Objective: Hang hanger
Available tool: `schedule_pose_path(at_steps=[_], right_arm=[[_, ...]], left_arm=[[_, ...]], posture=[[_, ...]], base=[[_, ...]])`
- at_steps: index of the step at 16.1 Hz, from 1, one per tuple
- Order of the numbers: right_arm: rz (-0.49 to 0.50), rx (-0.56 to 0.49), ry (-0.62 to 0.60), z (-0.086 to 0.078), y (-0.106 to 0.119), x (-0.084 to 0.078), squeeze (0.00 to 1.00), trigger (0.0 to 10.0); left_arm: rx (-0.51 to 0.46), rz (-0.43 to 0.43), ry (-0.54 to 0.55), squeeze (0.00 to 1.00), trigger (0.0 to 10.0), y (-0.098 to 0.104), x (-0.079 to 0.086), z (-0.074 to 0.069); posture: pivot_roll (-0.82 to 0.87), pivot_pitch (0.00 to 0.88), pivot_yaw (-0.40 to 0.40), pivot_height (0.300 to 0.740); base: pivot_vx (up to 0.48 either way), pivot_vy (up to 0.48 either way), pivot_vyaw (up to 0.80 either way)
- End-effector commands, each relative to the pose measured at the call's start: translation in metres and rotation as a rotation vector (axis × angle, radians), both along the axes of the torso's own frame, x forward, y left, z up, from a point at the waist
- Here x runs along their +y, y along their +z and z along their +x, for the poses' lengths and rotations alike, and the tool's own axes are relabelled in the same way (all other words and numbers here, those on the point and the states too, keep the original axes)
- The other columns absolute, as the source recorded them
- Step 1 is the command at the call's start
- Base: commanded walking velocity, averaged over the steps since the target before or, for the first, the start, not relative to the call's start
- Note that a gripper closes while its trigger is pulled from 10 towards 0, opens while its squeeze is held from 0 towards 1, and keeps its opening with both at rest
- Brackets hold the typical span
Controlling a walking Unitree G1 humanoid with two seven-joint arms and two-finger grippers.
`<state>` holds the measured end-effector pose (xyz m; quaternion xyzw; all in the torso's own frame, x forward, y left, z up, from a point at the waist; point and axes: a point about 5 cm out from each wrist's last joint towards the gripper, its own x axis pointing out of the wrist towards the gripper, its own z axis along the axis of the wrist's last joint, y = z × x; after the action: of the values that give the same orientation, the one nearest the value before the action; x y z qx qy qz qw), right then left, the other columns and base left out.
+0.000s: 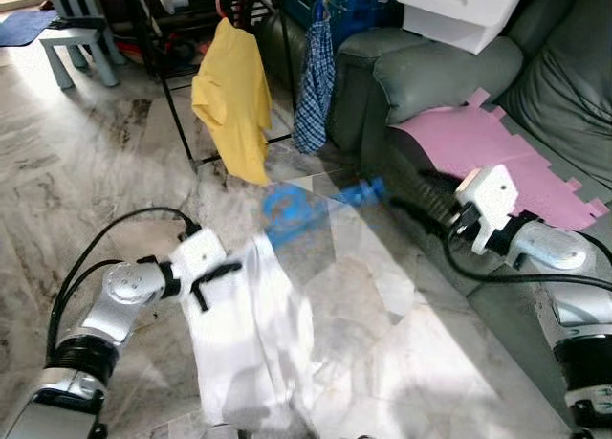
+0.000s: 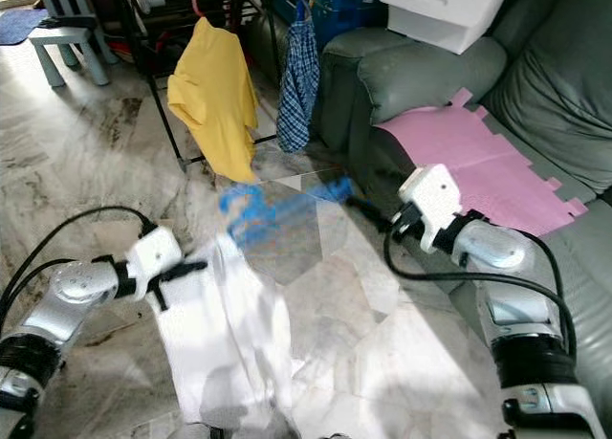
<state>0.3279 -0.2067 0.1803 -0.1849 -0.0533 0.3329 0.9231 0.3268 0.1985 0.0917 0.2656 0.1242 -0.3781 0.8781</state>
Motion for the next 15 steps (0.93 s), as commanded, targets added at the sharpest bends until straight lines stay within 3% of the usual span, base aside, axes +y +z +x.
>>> schedule_pose_path(at_steps=[1, 3, 4, 6, 7, 10, 14, 15], right_arm=[[0.023, 0.001, -0.059, -0.002, -0.002, -0.005, 1.00, 10.0], [0.049, 0.034, -0.172, 0.003, -0.014, -0.006, 1.00, 10.0], [0.043, 0.056, -0.236, 0.005, -0.023, -0.004, 0.00, 10.0], [0.051, 0.109, -0.280, 0.007, -0.035, 0.004, 0.00, 10.0], [0.099, 0.117, -0.280, 0.008, -0.035, 0.008, 1.00, 10.0], [0.137, 0.123, -0.357, 0.013, -0.043, 0.016, 1.00, 10.0], [0.283, 0.240, -0.300, 0.010, -0.051, 0.031, 1.00, 10.0], [0.297, 0.248, -0.284, 0.010, -0.051, 0.035, 0.00, 10.0]], left_arm=[[-0.069, -0.054, 0.063, 0.00, 0.0, 0.014, -0.002, 0.008], [-0.039, -0.076, 0.093, 0.00, 0.0, 0.010, -0.008, 0.009], [-0.042, -0.088, 0.068, 0.00, 0.0, 0.011, -0.015, 0.008], [-0.074, -0.139, 0.039, 0.00, 0.0, 0.025, -0.027, 0.011], [-0.085, -0.152, 0.002, 0.00, 0.0, 0.031, -0.033, 0.010], [-0.084, -0.235, -0.207, 0.00, 0.0, 0.049, -0.058, -0.004], [-0.084, -0.299, -0.350, 0.00, 0.0, 0.067, -0.075, -0.018], [-0.103, -0.308, -0.361, 0.00, 0.0, 0.071, -0.078, -0.018]], posture=[[-0.08, 0.120, -0.020, 0.740], [-0.08, 0.119, -0.024, 0.740], [-0.08, 0.119, -0.024, 0.740], [-0.07, 0.116, -0.025, 0.740], [-0.07, 0.113, -0.025, 0.740], [-0.06, 0.111, -0.025, 0.740], [-0.06, 0.112, -0.025, 0.740], [-0.06, 0.112, -0.024, 0.740]], base=[[0.000, 0.000, 0.00], [0.000, 0.000, 0.00], [0.000, 0.000, 0.00], [0.000, 0.000, 0.00], [0.000, 0.000, 0.00], [0.000, 0.000, 0.00], [0.000, 0.000, 0.00], [0.000, 0.000, 0.00]])
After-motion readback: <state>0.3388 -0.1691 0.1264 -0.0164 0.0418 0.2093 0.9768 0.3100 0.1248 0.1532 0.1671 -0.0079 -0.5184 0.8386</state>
